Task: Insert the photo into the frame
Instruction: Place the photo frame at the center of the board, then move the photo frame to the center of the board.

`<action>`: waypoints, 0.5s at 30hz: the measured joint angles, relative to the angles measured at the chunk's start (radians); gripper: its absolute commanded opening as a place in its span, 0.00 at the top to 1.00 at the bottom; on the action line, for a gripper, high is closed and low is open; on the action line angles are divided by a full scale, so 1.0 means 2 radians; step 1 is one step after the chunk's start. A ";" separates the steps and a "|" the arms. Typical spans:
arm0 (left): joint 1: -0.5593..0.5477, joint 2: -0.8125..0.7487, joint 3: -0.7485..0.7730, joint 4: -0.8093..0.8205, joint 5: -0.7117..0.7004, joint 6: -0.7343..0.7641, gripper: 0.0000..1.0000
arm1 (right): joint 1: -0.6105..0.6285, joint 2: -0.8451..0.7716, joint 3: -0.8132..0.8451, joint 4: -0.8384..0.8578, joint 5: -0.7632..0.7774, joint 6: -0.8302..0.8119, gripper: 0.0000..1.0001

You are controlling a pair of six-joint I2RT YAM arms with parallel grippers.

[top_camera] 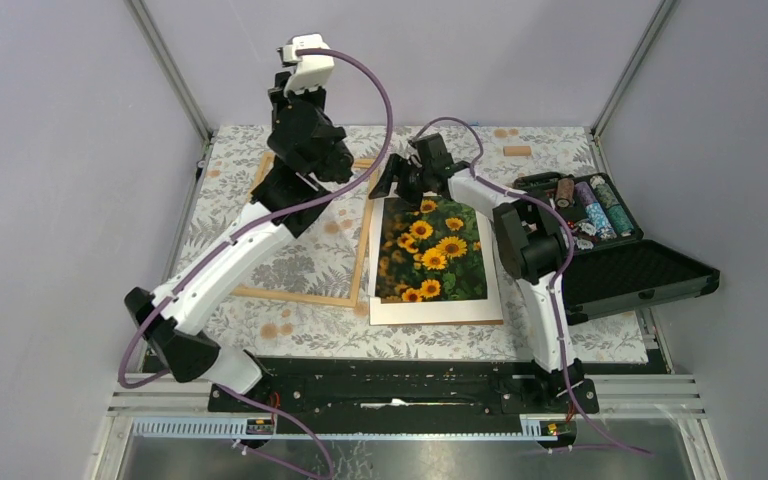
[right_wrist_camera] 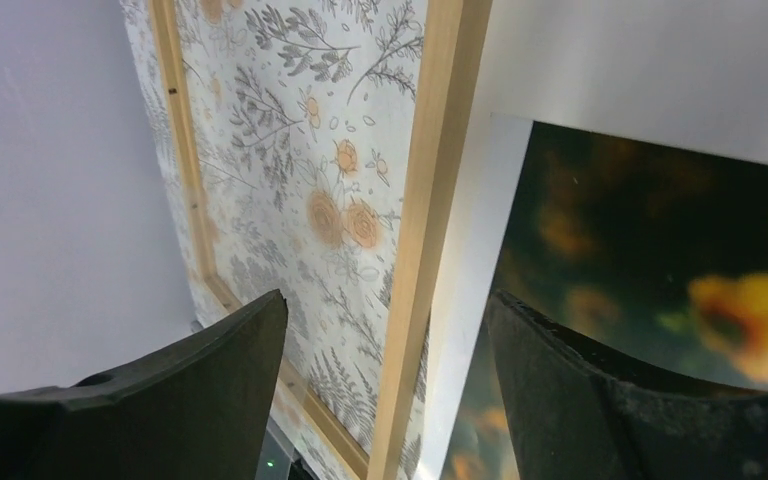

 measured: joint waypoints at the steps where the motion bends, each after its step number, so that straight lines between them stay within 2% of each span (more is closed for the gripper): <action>1: -0.001 -0.006 0.000 -0.011 0.001 -0.008 1.00 | 0.001 0.006 -0.004 0.015 -0.005 0.010 0.21; 7: -0.010 -0.049 0.007 -0.103 0.015 -0.076 1.00 | 0.005 0.064 0.017 0.092 -0.021 0.050 0.22; 13: -0.014 -0.080 0.009 -0.168 0.029 -0.115 1.00 | 0.021 0.150 0.137 0.114 -0.032 0.074 0.21; 15: -0.014 -0.088 0.009 -0.182 0.032 -0.122 1.00 | 0.031 0.171 0.171 0.113 -0.035 0.078 0.18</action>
